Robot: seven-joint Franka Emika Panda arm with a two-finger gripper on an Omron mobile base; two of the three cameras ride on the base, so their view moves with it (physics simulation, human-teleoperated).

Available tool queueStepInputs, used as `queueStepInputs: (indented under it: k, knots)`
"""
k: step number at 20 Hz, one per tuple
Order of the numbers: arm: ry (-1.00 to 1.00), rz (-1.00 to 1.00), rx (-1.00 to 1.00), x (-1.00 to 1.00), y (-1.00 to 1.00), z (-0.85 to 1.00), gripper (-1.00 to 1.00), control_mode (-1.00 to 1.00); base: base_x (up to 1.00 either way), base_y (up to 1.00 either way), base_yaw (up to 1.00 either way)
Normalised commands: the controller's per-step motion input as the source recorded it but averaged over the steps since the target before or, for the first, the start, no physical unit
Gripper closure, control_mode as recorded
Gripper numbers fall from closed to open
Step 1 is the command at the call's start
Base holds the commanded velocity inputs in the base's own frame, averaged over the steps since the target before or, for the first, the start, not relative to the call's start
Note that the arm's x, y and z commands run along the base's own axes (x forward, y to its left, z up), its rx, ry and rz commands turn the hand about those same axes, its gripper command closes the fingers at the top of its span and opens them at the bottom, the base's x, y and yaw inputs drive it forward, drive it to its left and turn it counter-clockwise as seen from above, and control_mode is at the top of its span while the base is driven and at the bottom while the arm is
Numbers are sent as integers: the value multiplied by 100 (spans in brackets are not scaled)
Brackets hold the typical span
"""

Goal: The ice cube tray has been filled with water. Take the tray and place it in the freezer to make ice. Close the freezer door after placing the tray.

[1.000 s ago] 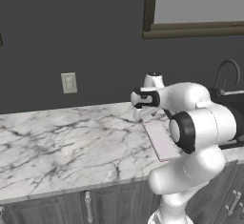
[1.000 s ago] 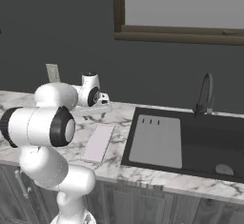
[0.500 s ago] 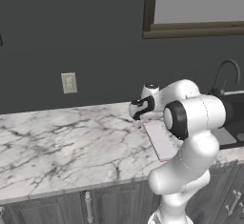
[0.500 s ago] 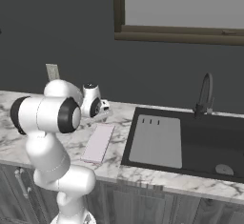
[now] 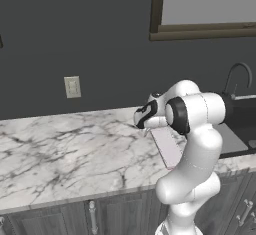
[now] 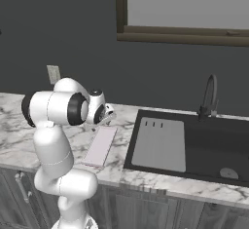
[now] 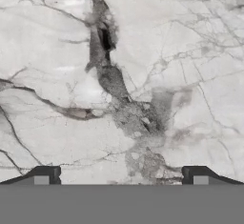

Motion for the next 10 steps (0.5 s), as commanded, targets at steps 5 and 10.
queueStepInputs:
  k: [5, 10]
  knots:
    - [0, 4, 0, 10, 2, -23, -100, -100, 0, 0, 0]
    - [0, 3, -1, -4, 0, -28, -100, -100, 0, 0, 0]
